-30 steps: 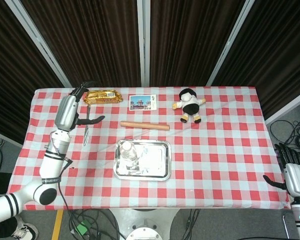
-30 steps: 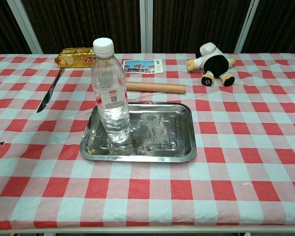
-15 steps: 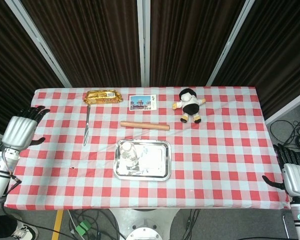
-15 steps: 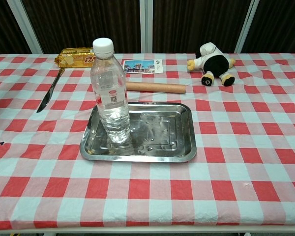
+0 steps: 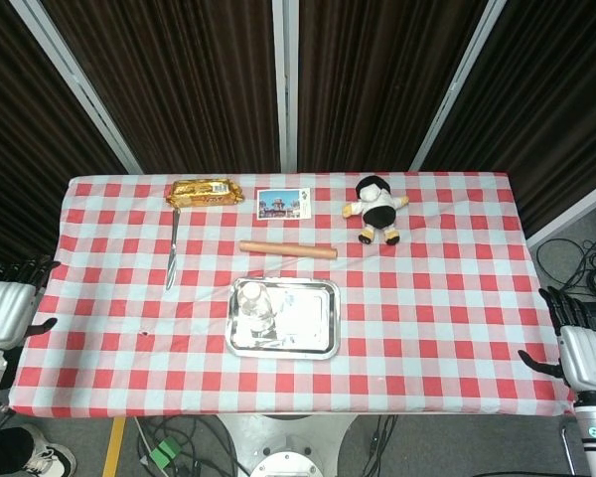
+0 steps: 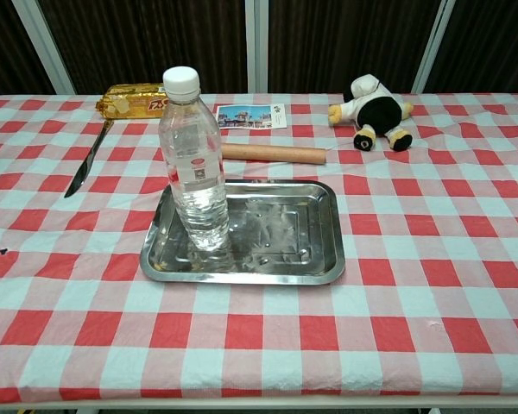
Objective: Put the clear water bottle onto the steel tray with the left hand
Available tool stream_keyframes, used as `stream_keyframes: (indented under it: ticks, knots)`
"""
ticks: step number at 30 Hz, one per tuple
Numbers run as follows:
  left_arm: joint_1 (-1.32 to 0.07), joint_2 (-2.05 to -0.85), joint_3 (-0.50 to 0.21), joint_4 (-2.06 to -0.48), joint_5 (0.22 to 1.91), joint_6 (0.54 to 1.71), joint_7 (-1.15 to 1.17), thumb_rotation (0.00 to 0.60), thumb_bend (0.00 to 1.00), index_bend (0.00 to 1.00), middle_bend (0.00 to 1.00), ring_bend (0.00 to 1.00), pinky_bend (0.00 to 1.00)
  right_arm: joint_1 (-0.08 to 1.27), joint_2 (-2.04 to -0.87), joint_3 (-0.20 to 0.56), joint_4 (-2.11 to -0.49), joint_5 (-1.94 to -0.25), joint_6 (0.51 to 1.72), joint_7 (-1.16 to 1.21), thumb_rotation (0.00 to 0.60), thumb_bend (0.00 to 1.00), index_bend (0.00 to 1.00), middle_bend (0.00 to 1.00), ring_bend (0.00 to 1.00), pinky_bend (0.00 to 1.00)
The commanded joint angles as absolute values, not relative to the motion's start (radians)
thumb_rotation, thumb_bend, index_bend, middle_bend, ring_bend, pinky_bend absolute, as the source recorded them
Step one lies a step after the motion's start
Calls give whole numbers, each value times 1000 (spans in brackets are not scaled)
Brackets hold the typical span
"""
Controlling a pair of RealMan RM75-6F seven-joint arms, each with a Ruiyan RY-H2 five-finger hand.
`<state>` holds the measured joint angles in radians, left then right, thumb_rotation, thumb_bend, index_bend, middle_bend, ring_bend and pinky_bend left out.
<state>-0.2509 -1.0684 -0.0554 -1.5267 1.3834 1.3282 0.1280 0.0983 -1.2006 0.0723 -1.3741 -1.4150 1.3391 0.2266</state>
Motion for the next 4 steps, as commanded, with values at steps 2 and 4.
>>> stream_keyframes:
  ticks: [2, 4]
  knots:
    - [-232, -1065, -47, -1528, 1382, 1343, 111, 600, 64, 260, 276, 230, 253, 99, -1204, 71, -1371, -1416, 1339, 223, 600, 101, 64, 31, 0, 0]
    - [-222, -1069, -47, -1528, 1381, 1355, 104, 600, 63, 260, 278, 230, 253, 99, -1205, 70, -1369, -1417, 1337, 221, 600, 101, 64, 31, 0, 0]
